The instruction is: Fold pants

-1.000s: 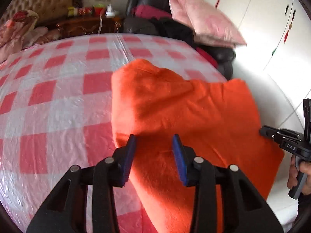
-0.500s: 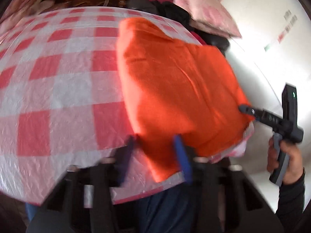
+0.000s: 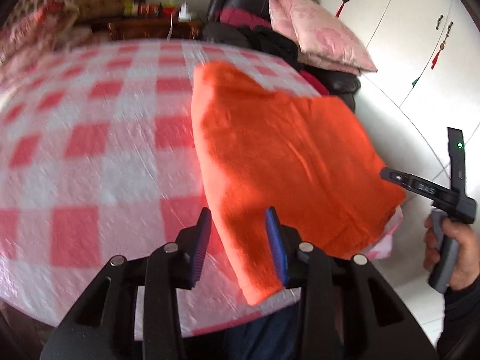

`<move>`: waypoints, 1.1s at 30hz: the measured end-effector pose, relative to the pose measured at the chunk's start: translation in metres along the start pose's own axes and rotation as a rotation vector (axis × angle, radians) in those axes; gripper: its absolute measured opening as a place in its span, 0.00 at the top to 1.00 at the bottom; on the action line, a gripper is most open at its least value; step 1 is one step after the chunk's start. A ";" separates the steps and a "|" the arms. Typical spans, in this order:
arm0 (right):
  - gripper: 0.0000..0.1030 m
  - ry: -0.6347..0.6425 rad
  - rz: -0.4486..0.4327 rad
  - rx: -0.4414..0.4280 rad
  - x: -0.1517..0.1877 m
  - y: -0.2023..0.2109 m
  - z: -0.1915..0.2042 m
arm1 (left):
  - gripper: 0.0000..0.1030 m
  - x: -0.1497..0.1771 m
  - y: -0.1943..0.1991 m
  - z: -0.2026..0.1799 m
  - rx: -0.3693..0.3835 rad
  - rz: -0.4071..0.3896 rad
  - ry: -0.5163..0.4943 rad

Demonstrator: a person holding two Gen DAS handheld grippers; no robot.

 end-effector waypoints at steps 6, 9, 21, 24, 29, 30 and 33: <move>0.53 0.038 -0.003 -0.019 0.005 -0.003 0.009 | 0.63 0.015 -0.009 0.000 0.032 0.073 0.053; 0.55 0.042 -0.003 -0.019 0.006 -0.002 0.011 | 0.69 0.016 -0.011 0.003 0.050 0.095 0.085; 0.64 0.035 -0.005 0.000 0.012 0.009 0.018 | 0.93 0.001 -0.008 0.014 0.051 0.082 0.065; 0.64 0.041 -0.016 0.015 0.013 0.011 0.020 | 0.90 0.000 -0.007 0.015 0.050 0.072 0.063; 0.63 0.073 -0.102 0.130 0.009 0.036 0.027 | 0.88 0.002 0.017 -0.001 -0.003 -0.048 -0.032; 0.62 0.079 -0.117 0.143 0.008 0.043 0.029 | 0.87 0.003 0.023 -0.005 -0.013 -0.072 -0.052; 0.51 0.076 -0.165 0.184 0.004 0.064 0.037 | 0.86 0.004 0.036 -0.017 -0.041 -0.127 -0.097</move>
Point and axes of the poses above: each gripper's, at about its wrist camera, not at the fingertips, and y roughly against the way its jaws point, z to its left, x to its underside, the point moved 5 cm from there along -y, roughly the way its jaws point, and after that the axes turned 13 degrees about y, right-handed, at the moved point
